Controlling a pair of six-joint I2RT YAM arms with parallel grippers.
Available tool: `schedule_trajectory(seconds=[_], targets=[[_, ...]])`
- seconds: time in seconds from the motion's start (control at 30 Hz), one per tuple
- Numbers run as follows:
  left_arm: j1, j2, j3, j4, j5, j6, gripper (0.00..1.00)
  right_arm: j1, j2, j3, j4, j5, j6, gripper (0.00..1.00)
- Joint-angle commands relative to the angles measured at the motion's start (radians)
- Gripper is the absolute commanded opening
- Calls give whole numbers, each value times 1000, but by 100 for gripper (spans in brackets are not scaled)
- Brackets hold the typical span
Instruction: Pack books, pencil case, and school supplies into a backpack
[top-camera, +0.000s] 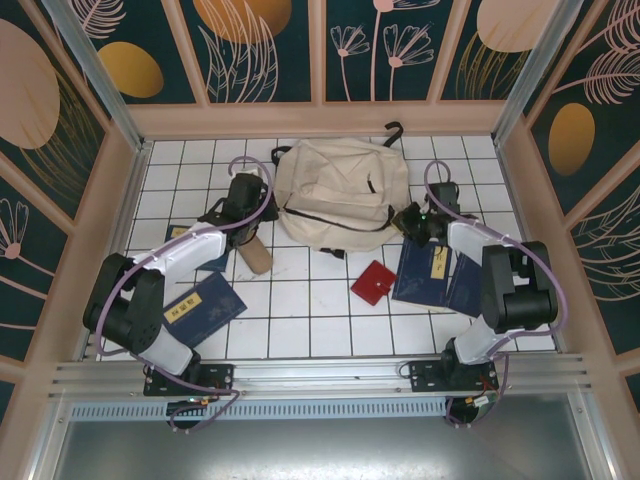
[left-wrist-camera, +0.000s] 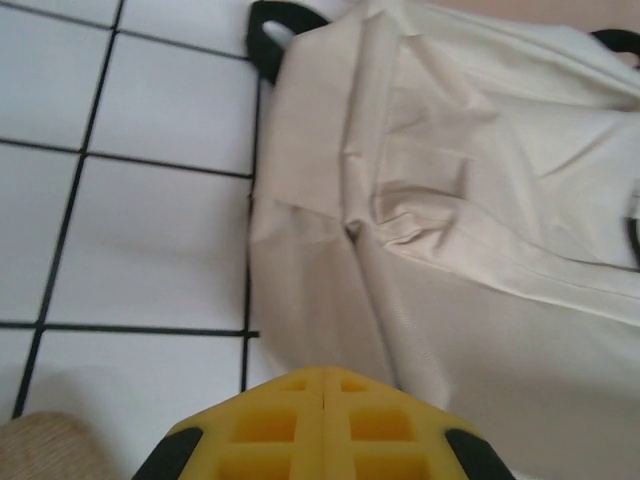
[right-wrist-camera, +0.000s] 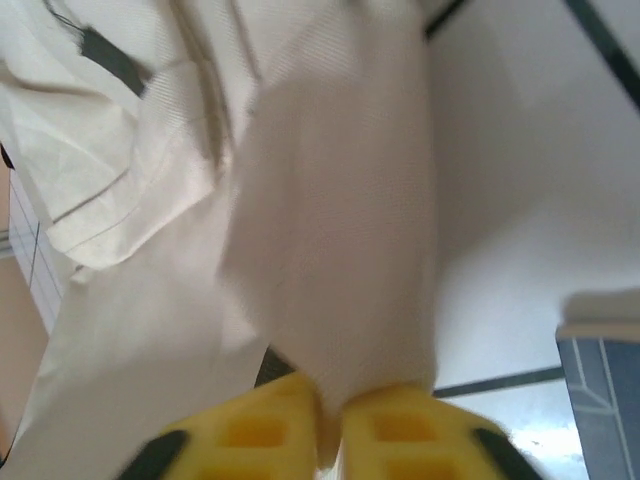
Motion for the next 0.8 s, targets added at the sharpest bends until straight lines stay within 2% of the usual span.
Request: schedule_trajectory(seconds=[0.0,0.07,0.17,0.23,0.33,0.53,0.77], targets=[[19,4,36,76,111,71,0,11,-80,80,-100,103,-136,34],[19,2,36,89,167,84,0,56,-125,117,-138,143,-141,45],[17,5,36,102,252,97,0,141,-157,171,-170,167,-150,53],[17,7,38,106,275,104,0,227,-142,220,-173,162,-253,54],[17,0,41,108,243,97,0,317,-59,316,-235,197,-494,54],[17,-1,70,119,247,92,0,348,81,385,-173,7,-823,51],[17,11,87,108,262,94,0,402,175,440,-68,-121,-1047,52]])
